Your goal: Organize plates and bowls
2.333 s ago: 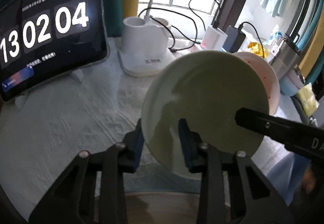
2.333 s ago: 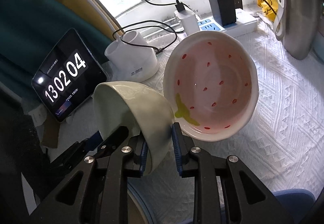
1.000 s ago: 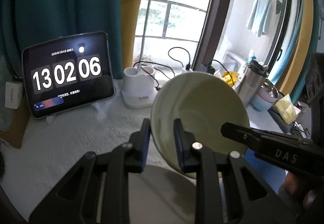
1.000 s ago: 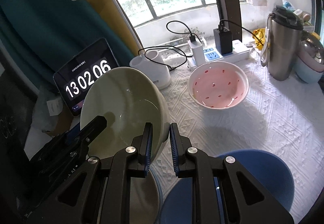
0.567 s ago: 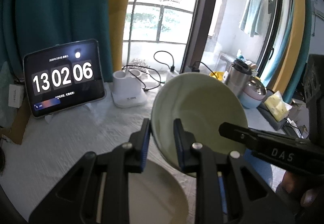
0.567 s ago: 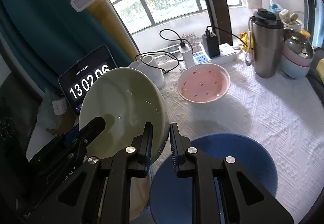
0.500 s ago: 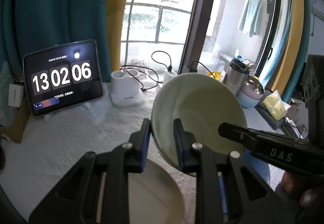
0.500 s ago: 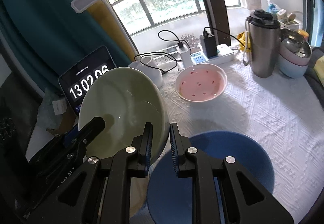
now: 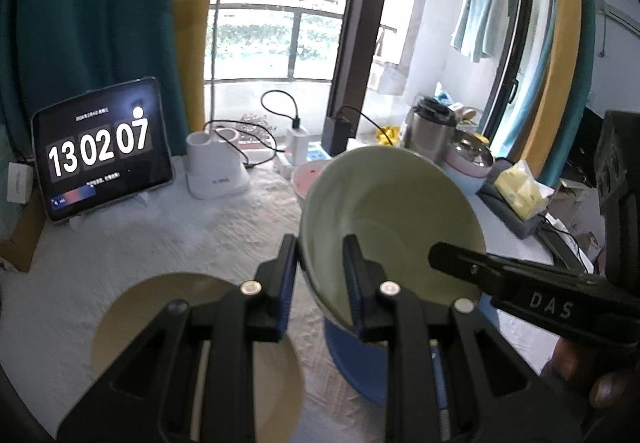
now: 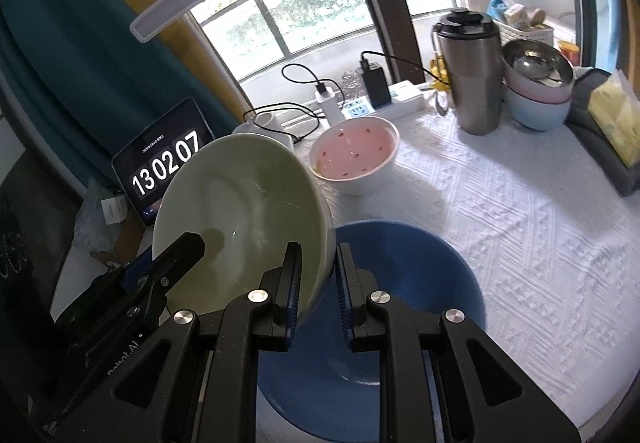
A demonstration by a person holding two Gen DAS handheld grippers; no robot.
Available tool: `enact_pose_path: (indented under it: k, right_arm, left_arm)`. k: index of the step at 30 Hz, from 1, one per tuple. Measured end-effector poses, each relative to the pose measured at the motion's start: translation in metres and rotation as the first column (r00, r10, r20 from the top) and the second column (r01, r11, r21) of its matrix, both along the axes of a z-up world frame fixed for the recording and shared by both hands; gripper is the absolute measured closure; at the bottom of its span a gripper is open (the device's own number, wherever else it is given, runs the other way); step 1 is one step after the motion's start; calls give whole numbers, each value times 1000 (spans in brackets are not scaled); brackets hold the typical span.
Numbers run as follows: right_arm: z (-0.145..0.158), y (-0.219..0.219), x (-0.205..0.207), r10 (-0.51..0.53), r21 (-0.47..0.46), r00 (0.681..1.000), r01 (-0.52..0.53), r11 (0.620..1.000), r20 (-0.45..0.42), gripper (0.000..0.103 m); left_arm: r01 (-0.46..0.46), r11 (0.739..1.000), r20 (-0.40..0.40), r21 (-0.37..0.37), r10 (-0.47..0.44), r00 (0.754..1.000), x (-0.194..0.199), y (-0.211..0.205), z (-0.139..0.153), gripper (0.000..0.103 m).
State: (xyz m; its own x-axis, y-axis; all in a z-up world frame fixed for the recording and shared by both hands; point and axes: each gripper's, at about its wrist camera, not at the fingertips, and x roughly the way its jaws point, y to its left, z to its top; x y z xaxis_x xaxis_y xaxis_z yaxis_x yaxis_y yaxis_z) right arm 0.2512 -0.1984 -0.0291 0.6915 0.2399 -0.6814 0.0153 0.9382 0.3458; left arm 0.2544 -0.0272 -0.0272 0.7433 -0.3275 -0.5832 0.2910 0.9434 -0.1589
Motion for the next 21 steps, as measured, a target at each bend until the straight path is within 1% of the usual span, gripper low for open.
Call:
enact_pose_path:
  k: [11,21]
  right_arm:
    - [-15,-29,-27,-43,-6,999,43,999,-23,84]
    - [-39,-52,-44,-73,-1,995,73,997,-69,84]
  left_arm:
    - [45,999,-37,13,-44,998,-18,-31,-14,80]
    - [84,996,-88,42,-80,993,-28,-55,-33,80]
